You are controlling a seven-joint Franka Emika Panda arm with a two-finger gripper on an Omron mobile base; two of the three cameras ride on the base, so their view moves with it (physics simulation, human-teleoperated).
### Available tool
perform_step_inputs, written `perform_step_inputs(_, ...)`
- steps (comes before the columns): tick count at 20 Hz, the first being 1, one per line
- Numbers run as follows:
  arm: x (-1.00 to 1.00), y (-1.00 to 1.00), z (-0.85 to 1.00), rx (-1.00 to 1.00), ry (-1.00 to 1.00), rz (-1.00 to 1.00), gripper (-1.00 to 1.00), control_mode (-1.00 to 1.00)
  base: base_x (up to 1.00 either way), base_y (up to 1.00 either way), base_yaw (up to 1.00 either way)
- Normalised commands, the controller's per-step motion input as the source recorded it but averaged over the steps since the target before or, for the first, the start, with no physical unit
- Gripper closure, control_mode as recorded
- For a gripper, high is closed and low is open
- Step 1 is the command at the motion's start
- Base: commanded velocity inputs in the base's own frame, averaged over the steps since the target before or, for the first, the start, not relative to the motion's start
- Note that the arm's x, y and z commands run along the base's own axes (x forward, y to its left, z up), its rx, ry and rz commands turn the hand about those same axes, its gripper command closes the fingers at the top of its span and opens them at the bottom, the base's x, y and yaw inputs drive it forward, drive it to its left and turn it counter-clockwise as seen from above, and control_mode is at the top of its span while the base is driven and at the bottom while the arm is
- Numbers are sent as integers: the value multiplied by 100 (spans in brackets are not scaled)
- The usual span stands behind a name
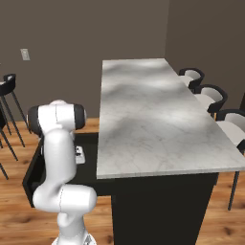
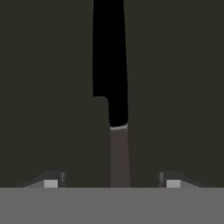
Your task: Pick up the metallic utensils from the counter and place them in the open drawer. Make sure not to pick up any wooden utensils.
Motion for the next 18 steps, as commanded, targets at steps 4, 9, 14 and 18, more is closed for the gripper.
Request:
perform_step_inputs(4, -20, -2, 100, 0, -18, 0, -100, -100, 0, 0, 0)
perform_step_inputs(9, -33, -14, 100, 0, -22, 0, -100, -100, 0, 0, 0)
perform_step_inputs(14, -40, -22, 100, 1, -23, 0, -100, -100, 0, 0, 0)
perform_step_inputs(18, -52, -31, 100, 9, -23, 0, -100, -100, 0, 0, 0)
